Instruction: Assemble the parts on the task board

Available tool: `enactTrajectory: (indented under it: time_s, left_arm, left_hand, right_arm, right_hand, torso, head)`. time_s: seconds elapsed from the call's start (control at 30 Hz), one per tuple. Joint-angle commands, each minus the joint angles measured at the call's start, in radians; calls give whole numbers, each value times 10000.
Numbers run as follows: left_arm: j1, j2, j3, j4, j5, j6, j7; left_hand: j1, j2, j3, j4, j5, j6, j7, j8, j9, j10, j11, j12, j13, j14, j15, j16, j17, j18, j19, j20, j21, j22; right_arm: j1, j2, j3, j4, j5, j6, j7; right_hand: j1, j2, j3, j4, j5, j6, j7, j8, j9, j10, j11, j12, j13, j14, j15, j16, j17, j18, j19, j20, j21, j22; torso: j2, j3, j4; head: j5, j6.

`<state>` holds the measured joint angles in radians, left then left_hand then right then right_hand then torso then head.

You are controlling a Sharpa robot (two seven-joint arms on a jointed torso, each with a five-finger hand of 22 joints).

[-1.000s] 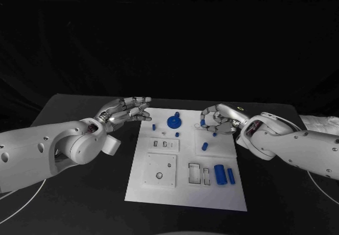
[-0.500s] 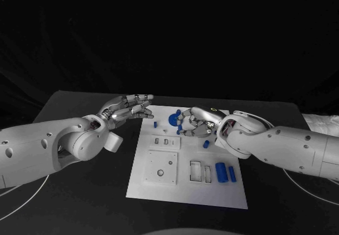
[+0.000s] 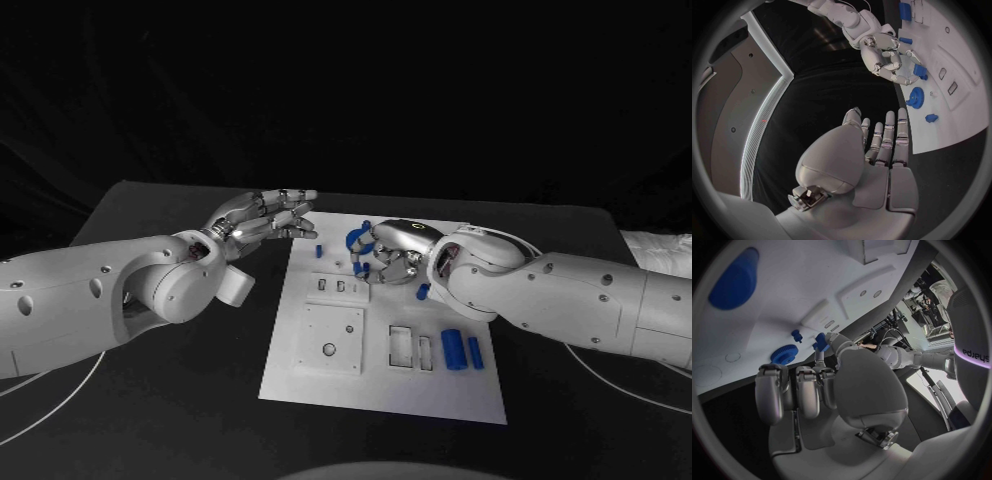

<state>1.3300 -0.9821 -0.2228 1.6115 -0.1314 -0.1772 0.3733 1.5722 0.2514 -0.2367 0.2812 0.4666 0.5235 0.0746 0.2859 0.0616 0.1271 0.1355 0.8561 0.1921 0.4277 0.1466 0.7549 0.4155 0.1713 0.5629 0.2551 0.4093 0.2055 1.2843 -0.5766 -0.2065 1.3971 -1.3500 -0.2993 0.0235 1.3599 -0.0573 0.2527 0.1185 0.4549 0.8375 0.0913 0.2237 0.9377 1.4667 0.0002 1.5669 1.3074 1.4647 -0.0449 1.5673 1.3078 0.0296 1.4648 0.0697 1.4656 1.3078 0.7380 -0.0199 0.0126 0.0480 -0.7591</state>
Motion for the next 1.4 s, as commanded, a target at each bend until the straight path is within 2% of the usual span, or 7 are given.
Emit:
enactTrajectory:
  time_s: [0.03,0.33,1.0,1.1,1.23,1.3,1.4]
  left_arm:
    - [3,33,7,10,-32,177,62]
    - [3,54,7,-2,-32,174,68]
    - [3,55,7,9,-32,160,76]
    - [3,55,7,9,-32,153,75]
    - [3,56,7,9,-32,149,70]
    - [3,56,7,11,-32,150,64]
    - [3,56,7,10,-32,147,61]
  left_hand:
    - [68,-4,39,-6,69,-8,-32,-9,3,39,54,21,-14,21,64,-16,-11,56,-21,50,-47,-8]
    - [68,-4,39,-6,69,-8,-32,-9,3,39,54,21,-14,21,64,-16,-11,56,-21,50,-47,-8]
    - [68,-4,39,-6,69,-8,-32,-9,3,39,54,21,-14,21,64,-16,-11,56,-21,50,-47,-8]
    - [68,-4,39,-6,69,-8,-32,-9,3,39,54,21,-14,21,64,-16,-11,56,-21,50,-47,-8]
    - [92,-2,59,-12,77,-3,-38,-8,4,38,50,15,-19,14,59,-21,-17,58,-23,48,-50,-8]
    - [92,-2,59,-12,77,-3,-38,-8,4,38,50,15,-19,14,59,-21,-17,58,-23,48,-50,-8]
    - [92,-2,59,-12,77,-3,-38,-8,4,38,50,15,-19,14,59,-21,-17,58,-23,48,-50,-8]
  right_arm:
    - [-1,38,3,-28,-261,602,-248]
    - [-4,68,1,-91,-321,952,-243]
    - [-27,126,-1,-231,-523,1155,-239]
    - [-31,130,-1,-247,-546,1187,-211]
    - [-35,130,-1,-262,-575,1200,-167]
    - [-37,128,-1,-271,-590,1204,-136]
    - [-39,125,-1,-277,-604,1211,-116]
  right_hand:
    - [62,-11,45,-49,-9,71,13,-66,-7,1041,100,39,2634,1061,80,34,2630,29,62,44,-55,2196]
    - [10,-42,57,-62,-58,61,43,-197,-85,1041,130,39,2634,1061,110,34,2630,50,-5,73,-133,2167]
    - [-7,-87,125,-164,-202,-83,70,-524,-252,1041,158,39,2634,1061,146,34,2630,75,-83,121,-227,2135]
    - [-20,-107,129,-193,-316,-156,71,-628,-298,1041,161,39,2634,1061,151,34,2630,80,-98,130,-247,2130]
    - [-83,-151,132,-221,-567,-452,69,-940,-458,1041,170,39,2634,1061,153,34,2630,85,-115,145,-274,2123]
    - [-157,-173,94,-216,-974,-588,65,-1124,-575,1041,171,39,2634,1061,159,34,2630,86,-116,154,-283,2123]
    - [-224,-193,59,-206,-1234,-732,74,-1329,-736,1041,180,39,2634,1061,164,34,2630,87,-119,161,-296,2121]
  torso:
    - [-6,1,-1]
    - [-2,-1,3]
    - [1,1,3]
    - [4,1,2]
    - [4,2,5]
    - [2,3,1]
    - [2,3,1]
  head:
    - [-8,-12]
    - [0,-21]
    - [-2,-14]
    - [-2,-14]
    - [-10,-39]
    - [-1,-52]
    - [-1,-52]
